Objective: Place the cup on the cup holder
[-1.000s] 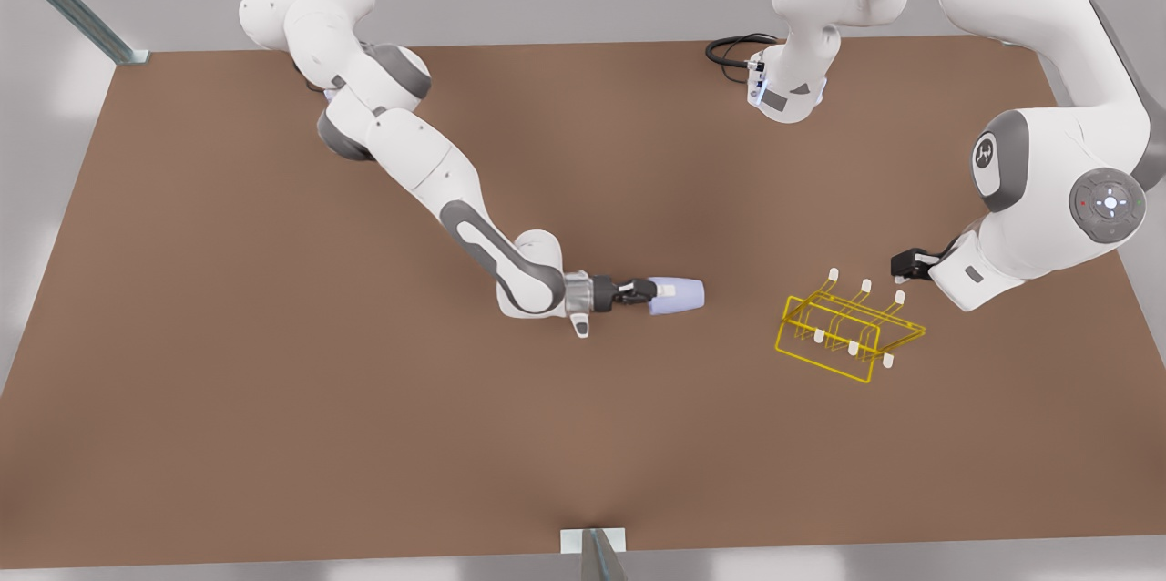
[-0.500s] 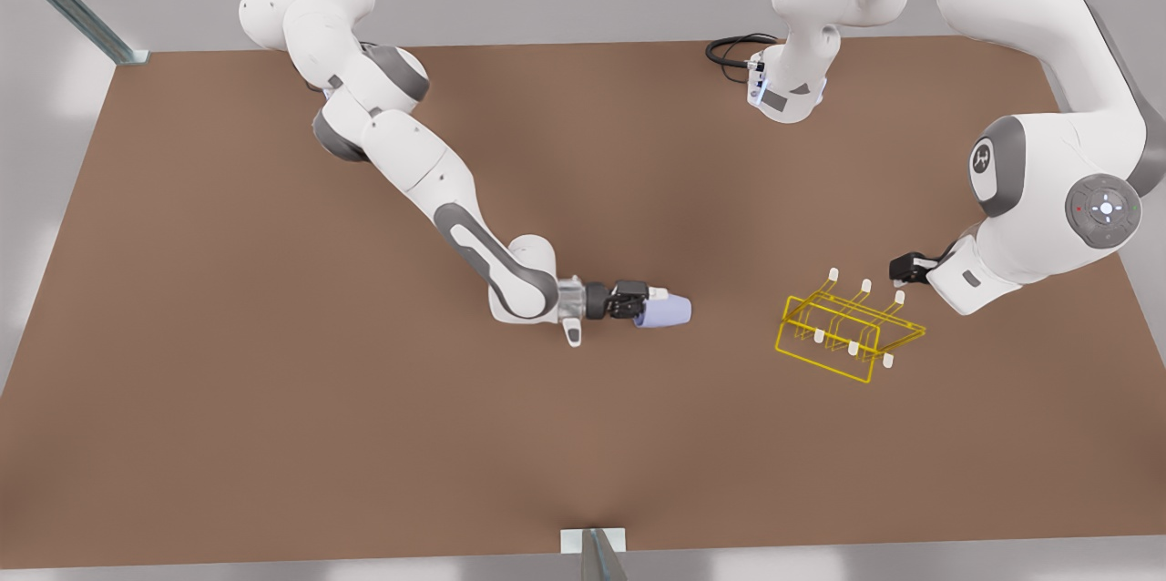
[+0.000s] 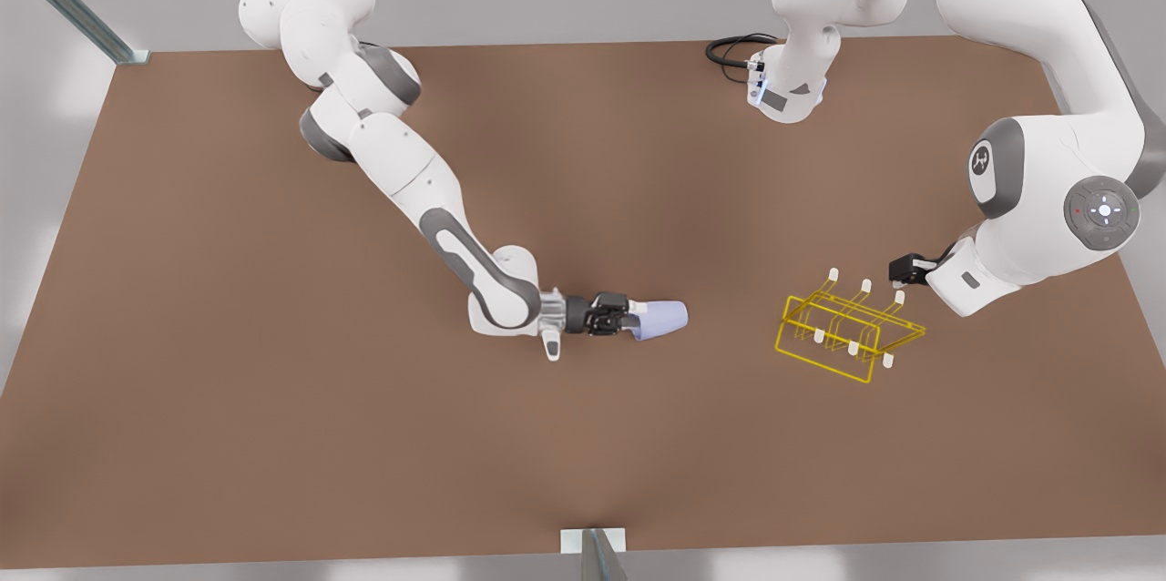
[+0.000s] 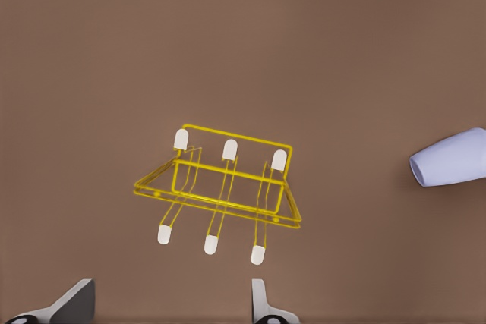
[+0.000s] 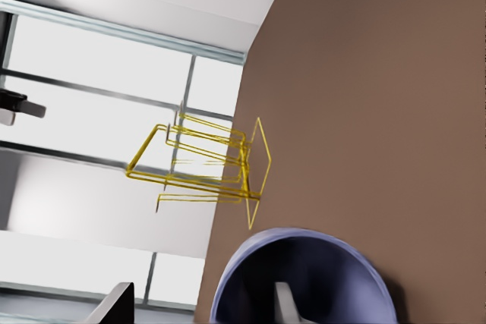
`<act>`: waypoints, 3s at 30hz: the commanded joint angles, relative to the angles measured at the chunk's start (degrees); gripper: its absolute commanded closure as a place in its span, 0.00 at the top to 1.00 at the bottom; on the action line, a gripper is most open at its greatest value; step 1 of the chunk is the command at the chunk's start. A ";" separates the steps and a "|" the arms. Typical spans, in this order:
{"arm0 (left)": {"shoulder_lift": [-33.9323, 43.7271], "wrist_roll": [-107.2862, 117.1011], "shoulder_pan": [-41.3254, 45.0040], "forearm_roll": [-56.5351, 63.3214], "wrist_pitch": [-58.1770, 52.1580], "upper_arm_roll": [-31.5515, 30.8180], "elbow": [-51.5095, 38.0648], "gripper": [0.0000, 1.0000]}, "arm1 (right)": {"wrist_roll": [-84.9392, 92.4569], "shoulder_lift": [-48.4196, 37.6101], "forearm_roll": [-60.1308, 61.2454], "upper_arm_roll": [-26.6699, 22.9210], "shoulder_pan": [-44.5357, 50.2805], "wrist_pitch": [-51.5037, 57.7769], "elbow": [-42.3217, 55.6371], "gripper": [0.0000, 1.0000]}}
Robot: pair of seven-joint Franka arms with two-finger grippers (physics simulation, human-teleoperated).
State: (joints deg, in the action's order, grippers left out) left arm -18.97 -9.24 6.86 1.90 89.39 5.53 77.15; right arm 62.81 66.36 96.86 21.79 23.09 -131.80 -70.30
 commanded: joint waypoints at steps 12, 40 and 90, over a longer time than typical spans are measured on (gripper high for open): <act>0.68 17.40 0.44 -5.77 -0.45 -0.52 -0.07 1.00 | -4.98 -25.22 -21.97 -9.03 -8.59 6.80 -26.28 0.75; -5.64 172.01 22.94 -1.46 43.23 -2.45 27.43 1.00 | -61.94 -55.19 -96.24 -24.78 -26.78 47.60 -5.11 1.00; -20.41 142.13 24.43 -0.93 47.89 -6.50 20.93 1.00 | -62.20 -54.05 -95.89 -24.51 -26.08 43.82 -3.44 1.00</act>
State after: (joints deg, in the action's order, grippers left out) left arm -39.26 136.66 31.29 1.07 136.04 -0.97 98.12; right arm 1.74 12.37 0.89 -2.71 -2.99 -87.78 -73.77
